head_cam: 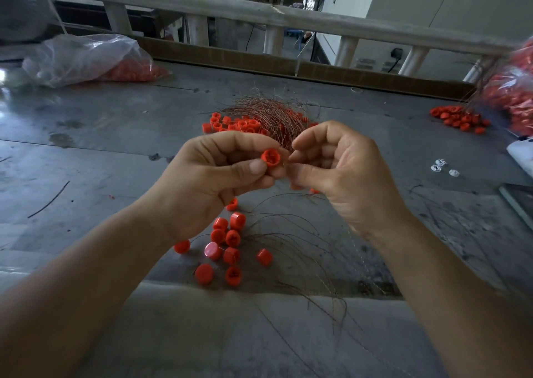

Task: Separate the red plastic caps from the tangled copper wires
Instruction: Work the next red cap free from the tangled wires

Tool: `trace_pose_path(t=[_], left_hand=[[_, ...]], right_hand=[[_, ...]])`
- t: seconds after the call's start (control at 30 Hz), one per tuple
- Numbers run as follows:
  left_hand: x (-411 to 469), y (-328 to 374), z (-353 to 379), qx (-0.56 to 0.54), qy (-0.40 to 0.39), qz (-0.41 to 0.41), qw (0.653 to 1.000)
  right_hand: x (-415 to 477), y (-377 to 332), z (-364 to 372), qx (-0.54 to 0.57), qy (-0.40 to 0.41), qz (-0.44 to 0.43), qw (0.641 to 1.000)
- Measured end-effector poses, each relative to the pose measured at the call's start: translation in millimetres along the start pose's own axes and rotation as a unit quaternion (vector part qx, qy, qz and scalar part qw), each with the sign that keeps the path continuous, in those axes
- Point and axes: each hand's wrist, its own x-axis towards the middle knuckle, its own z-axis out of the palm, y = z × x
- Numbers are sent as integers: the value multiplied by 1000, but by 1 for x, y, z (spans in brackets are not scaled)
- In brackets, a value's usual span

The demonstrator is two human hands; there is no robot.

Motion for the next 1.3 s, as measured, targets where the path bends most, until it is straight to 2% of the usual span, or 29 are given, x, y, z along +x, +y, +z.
trace_pose_path(t=[0.13, 0.23, 0.37, 0.47, 0.67, 0.83, 1.13, 1.2, 1.23, 1.3], left_hand=[[-1, -2, 0, -16, -14, -21, 1000], [0, -2, 1, -26, 0, -30, 999], [1, -4, 2, -28, 41, -39, 998], [1, -5, 3, -31, 66, -43, 996], [1, -4, 6, -35, 78, -46, 995], [0, -3, 8, -33, 79, -45, 995], [0, -3, 7, -29, 74, -49, 996], [0, -4, 6, -26, 73, -48, 996], [0, -4, 6, -25, 72, -46, 996], [0, -4, 5, -21, 72, -45, 996]], right_hand=[[-1, 5, 6, 11, -23, 27, 999], [3, 8, 1, 2, -10, 27, 1000], [16, 20, -24, -56, 100, 33, 993], [25, 37, -43, -179, 170, 38, 968], [30, 63, -41, -379, 96, 38, 920], [37, 73, -31, -446, 77, 45, 890], [37, 73, -28, -403, 58, 40, 913], [37, 70, -29, -382, 82, 43, 919], [38, 67, -32, -353, 104, 46, 929], [36, 57, -38, -224, 126, 63, 964]])
